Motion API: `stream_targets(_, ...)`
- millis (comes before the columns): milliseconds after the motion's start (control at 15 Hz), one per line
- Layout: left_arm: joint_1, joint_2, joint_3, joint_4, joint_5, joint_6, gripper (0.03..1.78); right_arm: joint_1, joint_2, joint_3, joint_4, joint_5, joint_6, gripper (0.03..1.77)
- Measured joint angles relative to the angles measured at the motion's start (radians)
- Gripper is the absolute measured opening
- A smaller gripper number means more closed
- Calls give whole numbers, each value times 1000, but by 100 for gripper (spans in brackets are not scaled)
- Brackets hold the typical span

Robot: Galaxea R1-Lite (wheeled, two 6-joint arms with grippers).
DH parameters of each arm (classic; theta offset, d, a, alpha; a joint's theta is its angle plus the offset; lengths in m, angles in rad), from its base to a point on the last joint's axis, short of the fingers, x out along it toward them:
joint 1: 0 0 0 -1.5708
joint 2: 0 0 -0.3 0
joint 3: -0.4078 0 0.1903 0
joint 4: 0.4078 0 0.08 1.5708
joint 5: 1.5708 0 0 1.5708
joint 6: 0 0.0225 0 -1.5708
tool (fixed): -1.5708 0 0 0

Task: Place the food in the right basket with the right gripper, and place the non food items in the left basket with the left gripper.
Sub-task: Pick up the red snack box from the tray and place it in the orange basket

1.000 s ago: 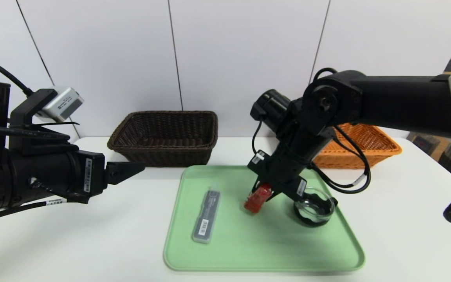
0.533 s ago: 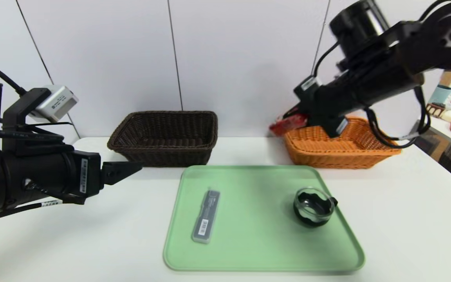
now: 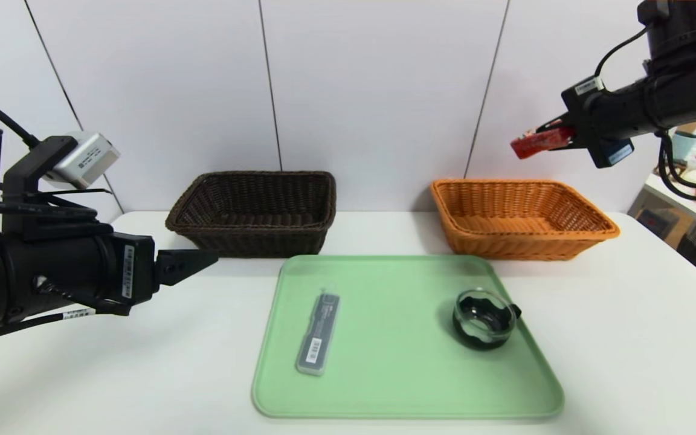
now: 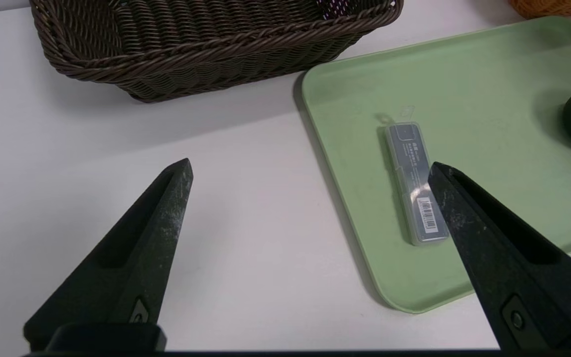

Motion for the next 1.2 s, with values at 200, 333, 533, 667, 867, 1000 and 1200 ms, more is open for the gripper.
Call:
stream_targets(200,0,3,-1,0,0,0,169,-28,63,0,9,30,2,37)
stream_targets(333,0,5,1,0,0,-1,169,-44,110,0,25,34,7,37)
stream_targets(533,0,9,1,-1,-1,-1,169,-76,185,0,32,49,10,37)
stream_targets(667,0,16,-2,-2,-1,-1,169,-85,226,0,30,50,10,37)
stream_targets(867,0,26,-5,-3,-2,-1,169,-97,275,0,28,51,10,37)
stream_targets(1000,0,36,-9,-4,-2,-1,169,-101,301,0,25,52,9,37)
stream_targets(1200,0,50,-15,-5,-2,-1,169,-101,326,-1,12,53,9,37)
